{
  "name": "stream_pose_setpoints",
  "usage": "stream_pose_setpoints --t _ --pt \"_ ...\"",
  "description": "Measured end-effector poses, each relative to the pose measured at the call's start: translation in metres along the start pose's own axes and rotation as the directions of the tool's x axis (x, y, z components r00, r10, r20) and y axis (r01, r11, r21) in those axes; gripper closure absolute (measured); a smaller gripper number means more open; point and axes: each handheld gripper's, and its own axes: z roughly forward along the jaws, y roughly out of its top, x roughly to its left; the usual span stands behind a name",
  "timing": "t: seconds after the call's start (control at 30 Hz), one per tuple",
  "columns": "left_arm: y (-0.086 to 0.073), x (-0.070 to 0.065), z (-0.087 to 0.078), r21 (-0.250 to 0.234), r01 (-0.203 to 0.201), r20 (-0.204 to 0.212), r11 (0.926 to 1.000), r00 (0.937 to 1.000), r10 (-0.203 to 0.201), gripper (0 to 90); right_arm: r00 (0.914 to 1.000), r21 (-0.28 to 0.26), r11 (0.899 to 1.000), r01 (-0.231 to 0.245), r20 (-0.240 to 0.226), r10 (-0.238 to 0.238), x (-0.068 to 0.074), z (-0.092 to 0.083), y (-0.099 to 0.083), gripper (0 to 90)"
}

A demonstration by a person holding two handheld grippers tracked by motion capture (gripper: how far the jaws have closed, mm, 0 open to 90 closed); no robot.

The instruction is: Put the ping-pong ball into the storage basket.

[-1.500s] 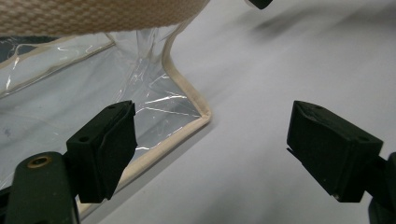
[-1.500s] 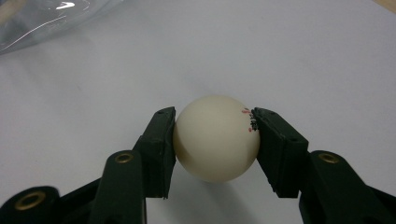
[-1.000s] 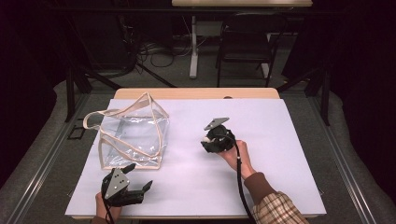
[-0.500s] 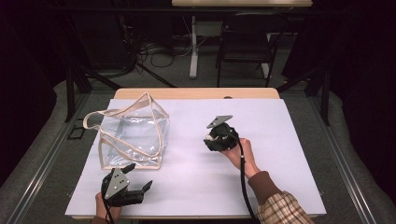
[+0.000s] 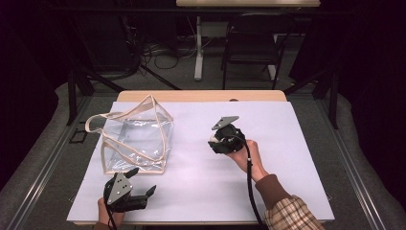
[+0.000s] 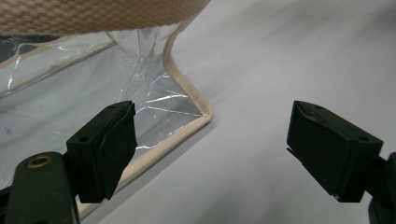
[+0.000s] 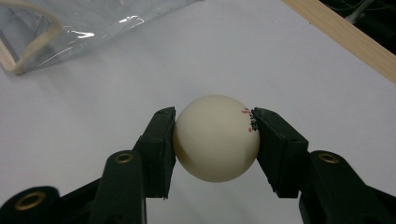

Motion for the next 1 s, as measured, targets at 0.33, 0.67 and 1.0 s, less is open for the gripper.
stream_pose_setpoints --t 0.33,0.67,1.0 --pt "0.000 0.000 0.000 -0.001 0.001 0.000 1.0000 1.0000 -0.001 16.1 1.0000 -0.014 1.000 -0.001 0.003 0.001 0.000 -0.006 0.004 50.7" --pt "0.000 -0.001 0.000 -0.003 0.000 0.001 1.0000 1.0000 0.000 16.1 0.9998 -0.017 1.000 0.013 0.016 -0.013 -0.001 -0.012 0.007 50.7" --pt "0.000 -0.001 -0.001 -0.003 0.001 -0.001 1.0000 1.0000 -0.001 16.1 0.9995 -0.036 0.999 0.016 0.027 -0.015 -0.003 -0.017 0.012 50.7"
